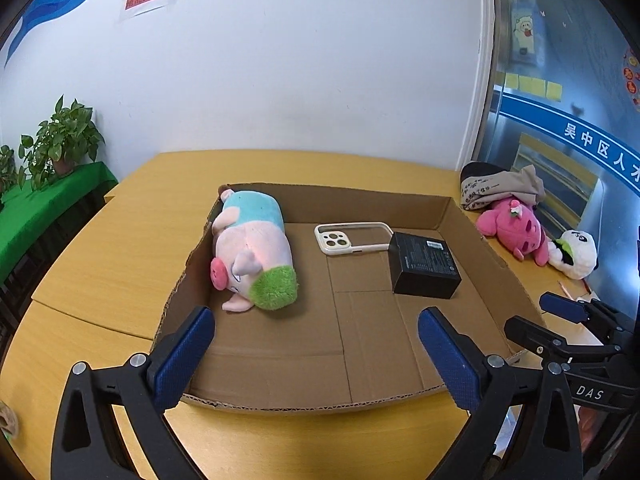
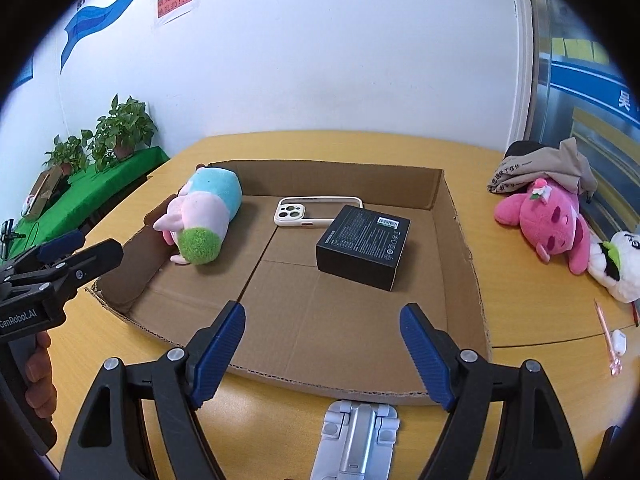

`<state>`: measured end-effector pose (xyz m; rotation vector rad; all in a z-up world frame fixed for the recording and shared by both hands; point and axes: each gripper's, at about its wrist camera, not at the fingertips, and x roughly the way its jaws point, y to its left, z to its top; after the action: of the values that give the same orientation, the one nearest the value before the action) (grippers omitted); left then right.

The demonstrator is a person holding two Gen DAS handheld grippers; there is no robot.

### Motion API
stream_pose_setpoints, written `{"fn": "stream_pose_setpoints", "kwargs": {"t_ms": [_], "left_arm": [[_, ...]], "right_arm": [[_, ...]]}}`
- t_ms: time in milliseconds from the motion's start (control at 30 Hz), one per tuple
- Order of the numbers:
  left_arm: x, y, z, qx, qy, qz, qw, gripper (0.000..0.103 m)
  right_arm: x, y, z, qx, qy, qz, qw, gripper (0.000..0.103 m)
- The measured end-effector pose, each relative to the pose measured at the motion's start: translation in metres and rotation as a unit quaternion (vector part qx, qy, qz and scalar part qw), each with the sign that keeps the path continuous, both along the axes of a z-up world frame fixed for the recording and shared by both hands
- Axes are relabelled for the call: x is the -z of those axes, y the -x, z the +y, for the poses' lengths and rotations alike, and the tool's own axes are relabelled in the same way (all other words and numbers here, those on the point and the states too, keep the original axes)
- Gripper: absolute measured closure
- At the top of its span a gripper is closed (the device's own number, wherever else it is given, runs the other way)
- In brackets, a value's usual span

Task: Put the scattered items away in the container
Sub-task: 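Move the right tool to the white phone stand, then close the right tool's fingers on the white phone stand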

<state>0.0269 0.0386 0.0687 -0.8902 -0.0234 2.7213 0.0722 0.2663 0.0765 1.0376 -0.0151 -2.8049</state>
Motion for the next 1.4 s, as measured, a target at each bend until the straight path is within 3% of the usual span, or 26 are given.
{"fn": "stream_pose_setpoints", "kwargs": {"t_ms": [333, 667, 867, 1033, 1267, 1400], "left_arm": [[0.015, 0.006, 0.006, 0.004, 0.003, -0.028, 0.9996, 0.000], [0.040, -0.014, 0.020, 0.073, 0.005, -0.058, 0.9956, 0.000], [0.067, -0.016, 0.029, 0.123, -0.037, -0.123, 0.9841, 0.000], [0.081, -0.016, 0.046, 0.158, -0.059, -0.168, 0.9713, 0.000], [0.097, -0.020, 0.056, 0.172, -0.057, -0.204, 0.9619, 0.001], [0.104, -0.022, 0.061, 0.173, -0.048, -0.219, 0.9592, 0.001]], "right_arm": [[0.007, 0.007, 0.003, -0.008, 0.010, -0.014, 1.000, 0.023], [0.017, -0.010, 0.026, -0.016, 0.007, -0.024, 1.000, 0.023], [0.060, -0.032, 0.062, 0.004, 0.032, -0.102, 0.994, 0.023], [0.092, -0.040, 0.050, -0.021, 0.048, -0.154, 0.987, 0.023], [0.113, -0.031, 0.040, -0.023, 0.035, -0.178, 0.983, 0.026], [0.113, -0.030, 0.033, -0.030, 0.004, -0.170, 0.985, 0.034]]}}
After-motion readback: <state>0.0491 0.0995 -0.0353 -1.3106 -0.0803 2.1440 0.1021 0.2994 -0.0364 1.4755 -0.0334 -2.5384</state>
